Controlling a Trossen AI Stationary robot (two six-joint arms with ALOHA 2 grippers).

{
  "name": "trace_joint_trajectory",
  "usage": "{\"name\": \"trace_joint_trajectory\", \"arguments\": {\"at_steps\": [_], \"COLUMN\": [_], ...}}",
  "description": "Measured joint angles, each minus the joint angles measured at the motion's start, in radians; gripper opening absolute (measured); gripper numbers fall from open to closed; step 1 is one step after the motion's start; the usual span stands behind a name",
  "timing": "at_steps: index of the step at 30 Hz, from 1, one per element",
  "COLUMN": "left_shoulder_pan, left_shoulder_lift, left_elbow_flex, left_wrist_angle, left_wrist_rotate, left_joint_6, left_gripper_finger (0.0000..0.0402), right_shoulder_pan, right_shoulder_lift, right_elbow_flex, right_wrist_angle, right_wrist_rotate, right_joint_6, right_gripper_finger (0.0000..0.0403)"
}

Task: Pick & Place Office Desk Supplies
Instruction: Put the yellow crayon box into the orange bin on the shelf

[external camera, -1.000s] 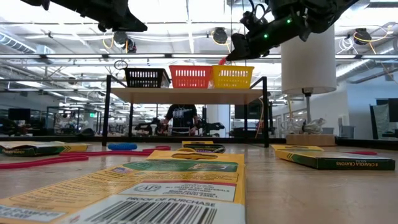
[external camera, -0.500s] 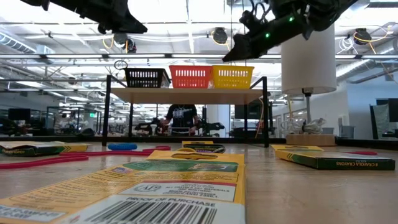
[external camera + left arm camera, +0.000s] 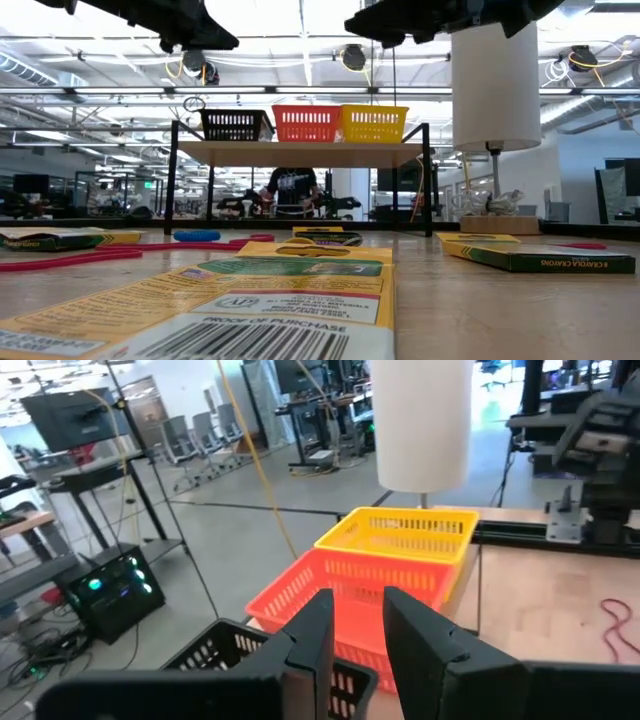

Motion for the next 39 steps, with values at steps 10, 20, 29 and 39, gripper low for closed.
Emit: {"name": "trace_joint_trajectory", "arguments": {"at_steps": [10, 20, 29, 39], "left_shoulder_pan": [-0.024, -0.023, -0.024, -0.023], "left_shoulder_lift": [0.0, 0.0, 0.0, 0.0], "left_elbow_flex": [0.0, 0.0, 0.0, 0.0], "left_wrist_angle": [0.048, 0.113, 0.11, 0.093], "left_wrist_rotate": [0.087, 0.088, 0.089, 0.089], "left_joint_6": [0.077, 0.112, 0.103, 0.065], "left_gripper_finger": [0.0081, 0.0081, 0.0081, 0.0081], "right_shoulder_pan": [0.003, -0.067, -0.118, -0.084], "right_shoulder_lift": [0.113, 0.196, 0.328, 0.469], "right_elbow_flex": [-0.001, 0.0, 0.0, 0.0], "right_wrist_angle": [-0.13, -0.146, -0.117, 0.064], "right_wrist_rotate": [0.008, 0.005, 0.004, 0.008], "right_joint_6": [0.155, 0.258, 0.327, 0.364], "right_gripper_finger": [0.0144, 0.0144, 0.0145, 0.0146]}}
